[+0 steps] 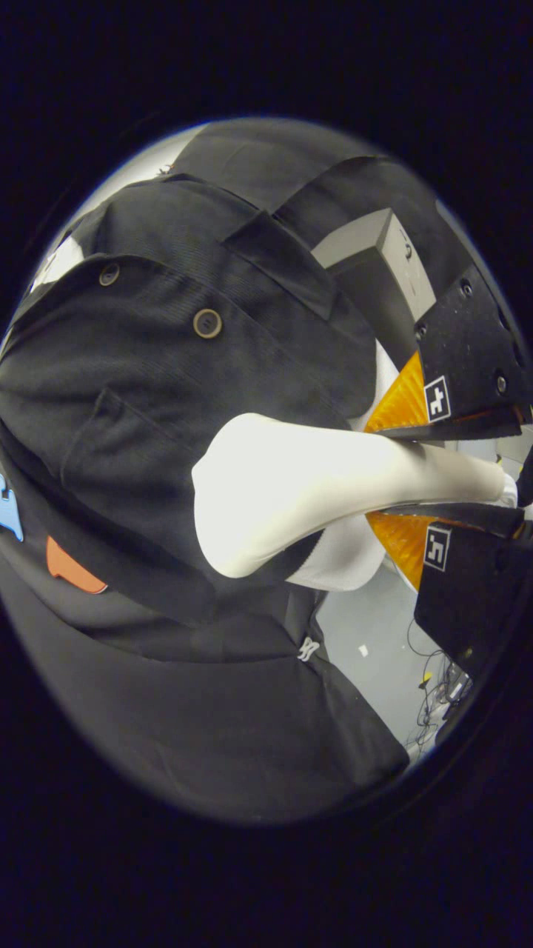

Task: Iron the clothes twice with a garment steamer, once on the left side and once on the right side.

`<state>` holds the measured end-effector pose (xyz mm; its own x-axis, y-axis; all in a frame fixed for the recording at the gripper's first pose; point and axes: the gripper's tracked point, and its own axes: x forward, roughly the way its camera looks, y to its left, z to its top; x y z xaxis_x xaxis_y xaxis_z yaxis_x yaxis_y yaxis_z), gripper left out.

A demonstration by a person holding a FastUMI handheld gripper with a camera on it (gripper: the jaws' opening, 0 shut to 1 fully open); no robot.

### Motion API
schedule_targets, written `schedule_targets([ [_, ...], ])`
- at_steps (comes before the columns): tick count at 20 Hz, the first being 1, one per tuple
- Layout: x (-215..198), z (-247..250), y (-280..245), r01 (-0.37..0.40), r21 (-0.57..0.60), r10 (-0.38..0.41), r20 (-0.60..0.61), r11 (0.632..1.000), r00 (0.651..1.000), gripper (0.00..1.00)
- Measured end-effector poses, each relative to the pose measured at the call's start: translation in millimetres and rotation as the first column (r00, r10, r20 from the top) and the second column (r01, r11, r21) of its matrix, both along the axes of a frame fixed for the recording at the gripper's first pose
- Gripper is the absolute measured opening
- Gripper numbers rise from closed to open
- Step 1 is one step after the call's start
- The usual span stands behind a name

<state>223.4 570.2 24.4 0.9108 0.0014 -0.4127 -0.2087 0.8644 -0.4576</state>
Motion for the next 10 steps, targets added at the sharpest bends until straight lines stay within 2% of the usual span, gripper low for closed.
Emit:
schedule_targets([
  [7, 4.0, -39.4, -8.1, 0.004, 0.019, -0.003, -0.075, 1.000, 0.997, 0.37],
  [10, 1.4, -39.9, -9.4, -0.004, 0.017, 0.005, -0.091, 1.000, 0.996, 0.37],
])
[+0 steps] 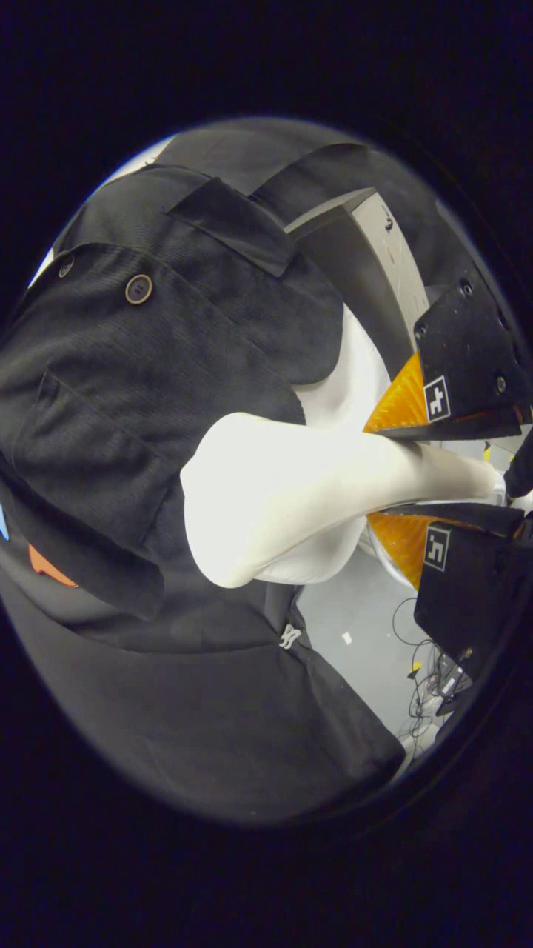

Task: Iron the clothes twice with a garment steamer, once on the left side and once on the right side.

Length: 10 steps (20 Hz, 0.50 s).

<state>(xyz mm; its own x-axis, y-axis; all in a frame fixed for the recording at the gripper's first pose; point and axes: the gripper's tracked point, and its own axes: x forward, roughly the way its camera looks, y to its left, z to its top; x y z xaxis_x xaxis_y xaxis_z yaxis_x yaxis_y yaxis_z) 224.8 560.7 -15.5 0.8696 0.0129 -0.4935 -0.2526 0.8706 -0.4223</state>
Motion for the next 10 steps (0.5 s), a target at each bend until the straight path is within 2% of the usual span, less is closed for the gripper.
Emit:
schedule_targets([
  [5, -13.7, 7.9, -9.9, -0.020, 0.043, 0.020, 0.003, 0.999, 1.000, 0.37],
  [10, -47.8, 37.5, -39.0, -0.100, 0.169, 0.093, 0.049, 0.981, 0.994, 0.38],
])
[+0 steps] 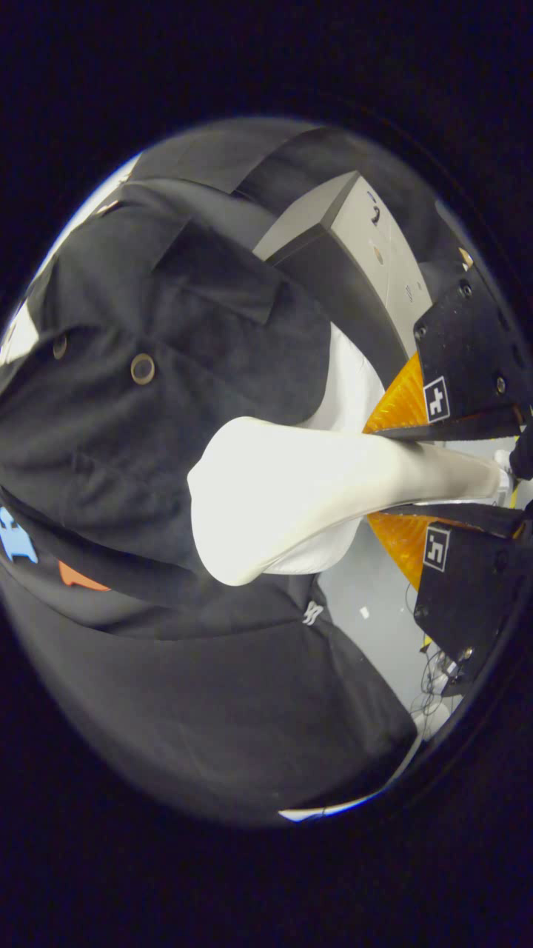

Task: Iron the clothes twice with a garment steamer, once on the left side and once on the right side.

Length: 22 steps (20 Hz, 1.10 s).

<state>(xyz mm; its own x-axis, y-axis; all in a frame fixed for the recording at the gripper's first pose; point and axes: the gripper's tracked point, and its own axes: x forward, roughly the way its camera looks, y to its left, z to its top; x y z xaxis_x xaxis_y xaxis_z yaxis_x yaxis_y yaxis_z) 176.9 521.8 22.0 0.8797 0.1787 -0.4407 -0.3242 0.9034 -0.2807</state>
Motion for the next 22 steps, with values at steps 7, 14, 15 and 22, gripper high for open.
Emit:
schedule_targets([
  [7, -59.9, 65.9, -117.3, -0.068, 0.163, 0.054, 0.090, 0.984, 0.995, 0.37],
  [14, -87.9, 89.0, -288.7, 0.034, 0.305, -0.072, 0.116, 0.952, 0.991, 0.37],
  [15, -91.5, 85.6, -316.2, 0.056, 0.319, -0.095, 0.108, 0.946, 0.990, 0.37],
  [22, -130.5, 26.4, -452.7, 0.125, 0.345, -0.136, 0.009, 0.930, 0.991, 0.37],
])
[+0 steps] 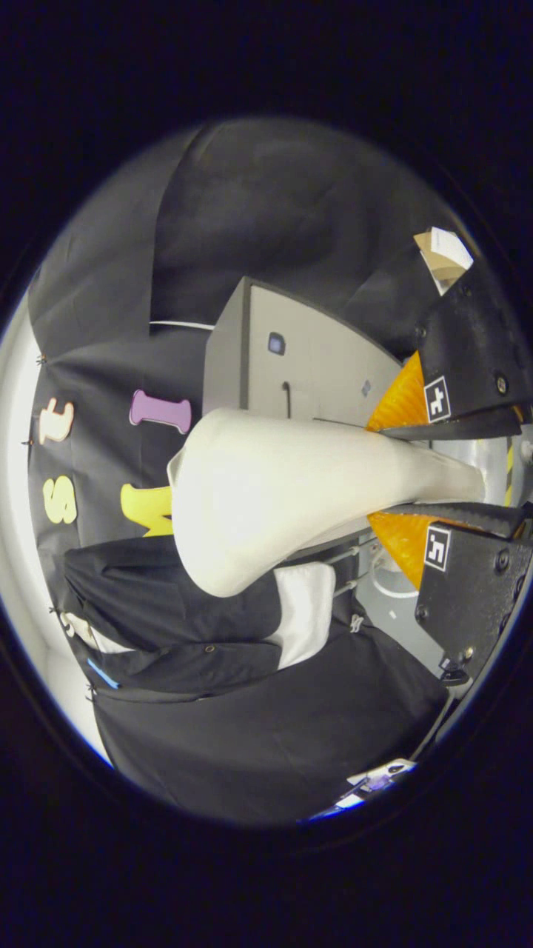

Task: Iron the clothes twice with a garment steamer, once on the left side and once on the right side.

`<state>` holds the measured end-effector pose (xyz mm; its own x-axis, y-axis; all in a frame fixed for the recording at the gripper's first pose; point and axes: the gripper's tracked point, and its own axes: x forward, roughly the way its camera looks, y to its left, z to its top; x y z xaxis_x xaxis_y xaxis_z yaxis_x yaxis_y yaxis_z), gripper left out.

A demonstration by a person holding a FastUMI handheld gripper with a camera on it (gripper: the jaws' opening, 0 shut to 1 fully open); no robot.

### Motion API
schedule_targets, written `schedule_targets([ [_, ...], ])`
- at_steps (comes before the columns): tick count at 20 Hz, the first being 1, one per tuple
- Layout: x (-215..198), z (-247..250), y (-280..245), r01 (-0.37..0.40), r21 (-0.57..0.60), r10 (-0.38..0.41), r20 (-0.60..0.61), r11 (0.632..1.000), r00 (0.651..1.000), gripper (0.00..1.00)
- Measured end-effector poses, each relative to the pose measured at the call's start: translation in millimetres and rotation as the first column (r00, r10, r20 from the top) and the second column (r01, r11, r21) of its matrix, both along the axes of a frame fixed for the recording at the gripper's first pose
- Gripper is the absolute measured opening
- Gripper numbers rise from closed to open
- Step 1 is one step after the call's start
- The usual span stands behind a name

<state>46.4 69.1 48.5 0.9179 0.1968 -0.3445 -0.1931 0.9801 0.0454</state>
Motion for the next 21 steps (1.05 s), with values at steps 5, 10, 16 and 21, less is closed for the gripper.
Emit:
schedule_targets([
  [5, -25.3, -36.9, -38.1, -0.042, 0.014, 0.043, -0.043, 0.999, 0.998, 0.37],
  [10, -47.5, -68.0, -64.9, -0.030, 0.049, 0.033, -0.060, 0.998, 0.998, 0.37],
  [16, -71.3, -89.7, -92.0, 0.016, 0.084, -0.012, -0.043, 0.996, 0.999, 0.37],
  [21, -76.6, -95.2, -98.4, 0.017, 0.080, -0.014, -0.037, 0.997, 0.999, 0.37],
])
